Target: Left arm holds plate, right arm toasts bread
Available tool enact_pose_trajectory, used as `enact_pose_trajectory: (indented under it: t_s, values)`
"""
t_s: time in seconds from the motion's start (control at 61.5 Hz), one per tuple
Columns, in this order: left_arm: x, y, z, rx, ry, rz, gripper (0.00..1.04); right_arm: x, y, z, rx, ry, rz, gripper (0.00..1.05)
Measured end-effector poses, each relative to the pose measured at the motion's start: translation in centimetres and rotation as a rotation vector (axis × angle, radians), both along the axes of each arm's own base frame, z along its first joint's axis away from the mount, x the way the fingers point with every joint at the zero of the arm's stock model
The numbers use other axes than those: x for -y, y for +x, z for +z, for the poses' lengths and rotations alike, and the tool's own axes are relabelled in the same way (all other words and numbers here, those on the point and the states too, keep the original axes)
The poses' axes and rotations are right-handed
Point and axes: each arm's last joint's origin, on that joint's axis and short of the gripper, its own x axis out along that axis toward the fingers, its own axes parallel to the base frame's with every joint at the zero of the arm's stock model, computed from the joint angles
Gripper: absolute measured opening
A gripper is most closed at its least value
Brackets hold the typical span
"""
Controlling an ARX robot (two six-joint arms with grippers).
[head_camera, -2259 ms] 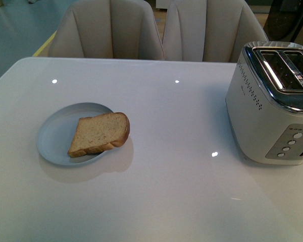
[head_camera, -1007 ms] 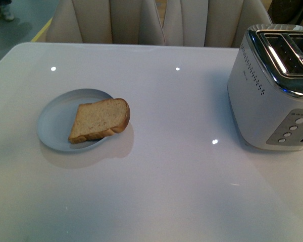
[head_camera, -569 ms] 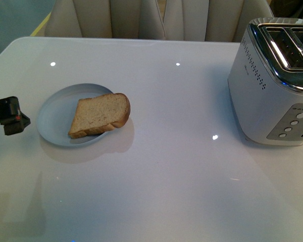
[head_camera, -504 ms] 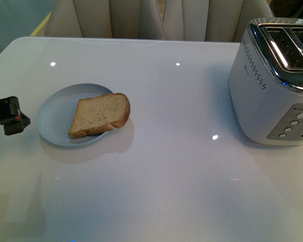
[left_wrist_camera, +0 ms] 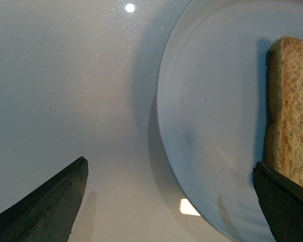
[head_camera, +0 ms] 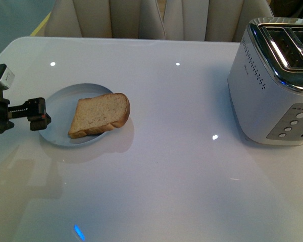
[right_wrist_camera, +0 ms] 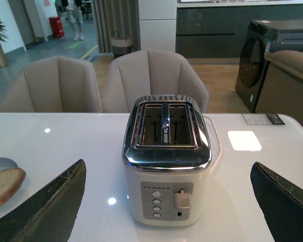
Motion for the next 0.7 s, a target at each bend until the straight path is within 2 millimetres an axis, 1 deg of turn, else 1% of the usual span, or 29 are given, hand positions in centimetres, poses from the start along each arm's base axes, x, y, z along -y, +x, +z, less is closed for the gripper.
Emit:
enact_pose_trajectory:
  t_s: [0.179, 0.439, 0.699]
  values:
    - [0.4, 1.2, -1.1, -0.018, 0.001, -0.015, 0.98, 0.0, 0.0, 0.0, 0.0, 0.0, 0.0, 0.96]
    - [0.6, 2.4, -2.1, -0.033, 0.034, -0.044, 0.98, 0.0, 0.0, 0.0, 0.0, 0.0, 0.0, 0.96]
    - [0.9, 3.7, -2.2, -0.023, 0.044, -0.066, 0.98, 0.0, 0.0, 0.0, 0.0, 0.0, 0.0, 0.96]
